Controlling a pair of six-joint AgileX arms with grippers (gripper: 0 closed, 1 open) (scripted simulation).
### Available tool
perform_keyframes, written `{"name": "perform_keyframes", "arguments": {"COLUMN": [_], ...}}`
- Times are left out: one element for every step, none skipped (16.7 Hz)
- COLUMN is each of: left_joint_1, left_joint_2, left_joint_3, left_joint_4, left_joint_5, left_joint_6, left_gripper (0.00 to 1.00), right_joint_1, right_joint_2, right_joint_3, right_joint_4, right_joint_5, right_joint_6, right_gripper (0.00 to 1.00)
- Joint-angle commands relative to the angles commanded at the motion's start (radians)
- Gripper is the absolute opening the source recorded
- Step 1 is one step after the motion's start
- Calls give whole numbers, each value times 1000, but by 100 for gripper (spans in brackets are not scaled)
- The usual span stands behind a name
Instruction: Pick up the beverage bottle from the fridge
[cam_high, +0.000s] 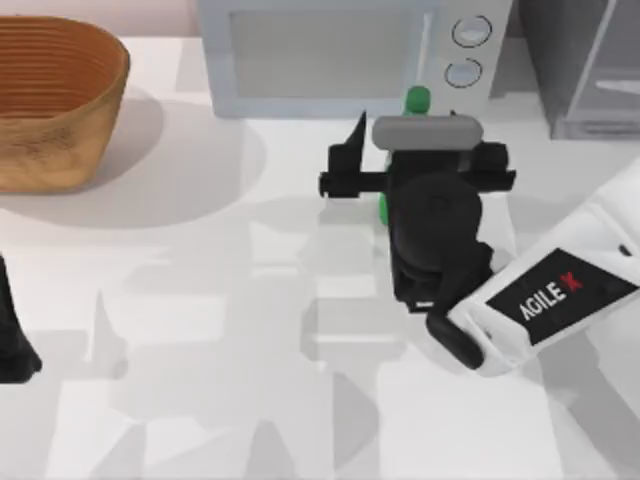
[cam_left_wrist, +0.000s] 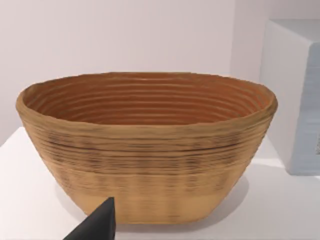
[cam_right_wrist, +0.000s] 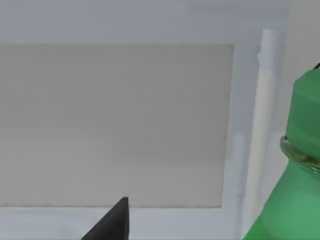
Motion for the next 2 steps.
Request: {"name": "perform_keyframes", "arguments": {"left_joint_1": [0,0], "left_joint_2": [0,0], "left_joint_3": [0,0], "left_joint_4": [0,0], "left_joint_5": [0,0], "left_joint_6": [0,0], "left_gripper": [100,100], "right_joint_1": [0,0], "right_joint_2": [0,0], "right_joint_3": [0,0], "right_joint_4": [0,0], "right_joint_5": [0,0], "right_joint_6": [0,0], "right_gripper": [100,100]}}
